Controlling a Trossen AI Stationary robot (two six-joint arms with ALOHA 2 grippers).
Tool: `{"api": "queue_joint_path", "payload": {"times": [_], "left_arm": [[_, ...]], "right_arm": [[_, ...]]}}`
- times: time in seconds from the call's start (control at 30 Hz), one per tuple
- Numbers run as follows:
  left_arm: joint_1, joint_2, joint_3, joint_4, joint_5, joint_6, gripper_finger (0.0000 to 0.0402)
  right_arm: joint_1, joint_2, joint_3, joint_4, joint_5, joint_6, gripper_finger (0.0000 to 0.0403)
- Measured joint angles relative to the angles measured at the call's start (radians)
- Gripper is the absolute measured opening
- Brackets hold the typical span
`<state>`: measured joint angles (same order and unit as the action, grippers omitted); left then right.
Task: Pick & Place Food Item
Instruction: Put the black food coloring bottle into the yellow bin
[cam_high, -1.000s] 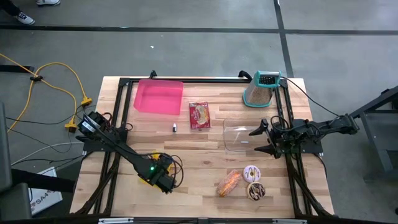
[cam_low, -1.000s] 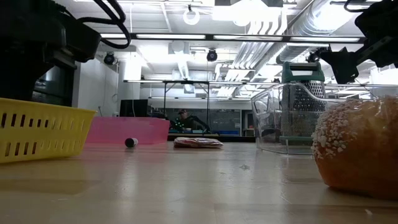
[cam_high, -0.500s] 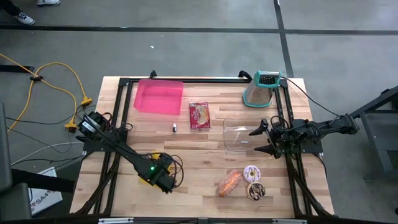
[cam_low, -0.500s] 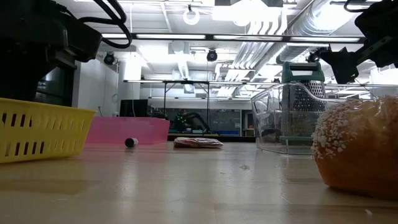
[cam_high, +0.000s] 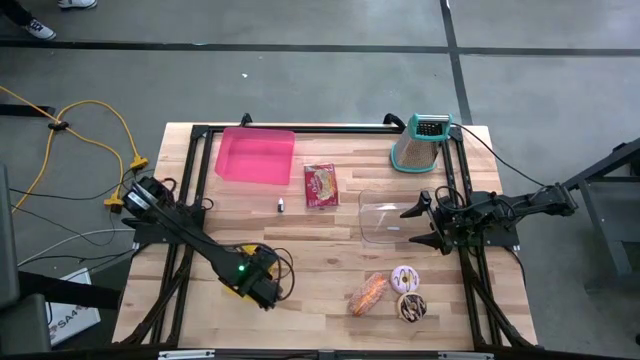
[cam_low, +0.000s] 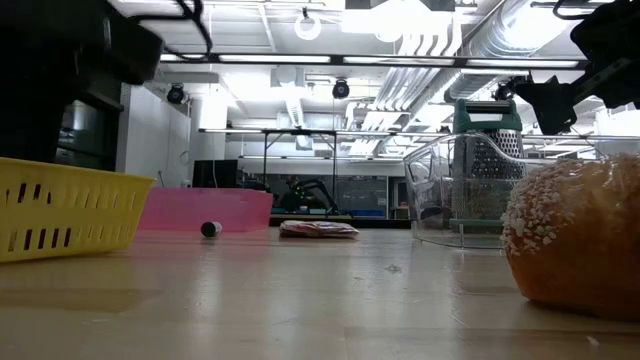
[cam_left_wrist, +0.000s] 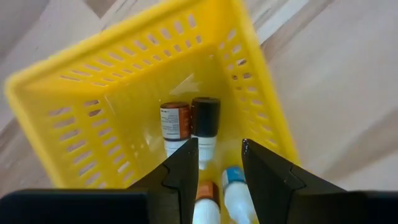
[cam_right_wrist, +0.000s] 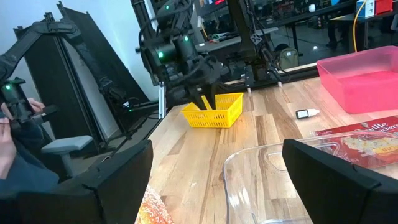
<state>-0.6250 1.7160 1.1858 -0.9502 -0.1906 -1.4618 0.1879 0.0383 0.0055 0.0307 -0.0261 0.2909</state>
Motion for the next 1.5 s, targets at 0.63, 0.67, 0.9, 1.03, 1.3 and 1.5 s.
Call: {"api": "queue_joint_path", "payload": {"times": [0.63, 0.67, 0.9, 1.03, 1.3, 1.5], "left_arm": [[0.053, -0.154, 0.0, -0.066, -0.094, 0.124, 0.0118], [0.059, -0.154, 0.0, -0.066, -0.093, 0.124, 0.0118], [0.148, -0.154, 0.0, -0.062, -0.093, 0.103, 0.0118], [0.237, -0.154, 0.0, -0.037, -0.094, 0.123, 0.0118], [0.4, -0.154, 0.0, -0.006, -0.087, 0.115, 0.0118], [0.497, -0.138, 0.0, -0.001, -0.086, 0.077, 0.0118]], "right_arm": [[0.0, 0.0, 0.0, 0.0, 0.0, 0.0, 0.0348], [0.0, 0.0, 0.0, 0.0, 0.0, 0.0, 0.0348], [0.0, 0.0, 0.0, 0.0, 0.0, 0.0, 0.0348], [0.0, 0.0, 0.0, 0.0, 0.0, 0.0, 0.0348], [0.0, 0.0, 0.0, 0.0, 0.0, 0.0, 0.0348], [0.0, 0.0, 0.0, 0.0, 0.0, 0.0, 0.0348]]}}
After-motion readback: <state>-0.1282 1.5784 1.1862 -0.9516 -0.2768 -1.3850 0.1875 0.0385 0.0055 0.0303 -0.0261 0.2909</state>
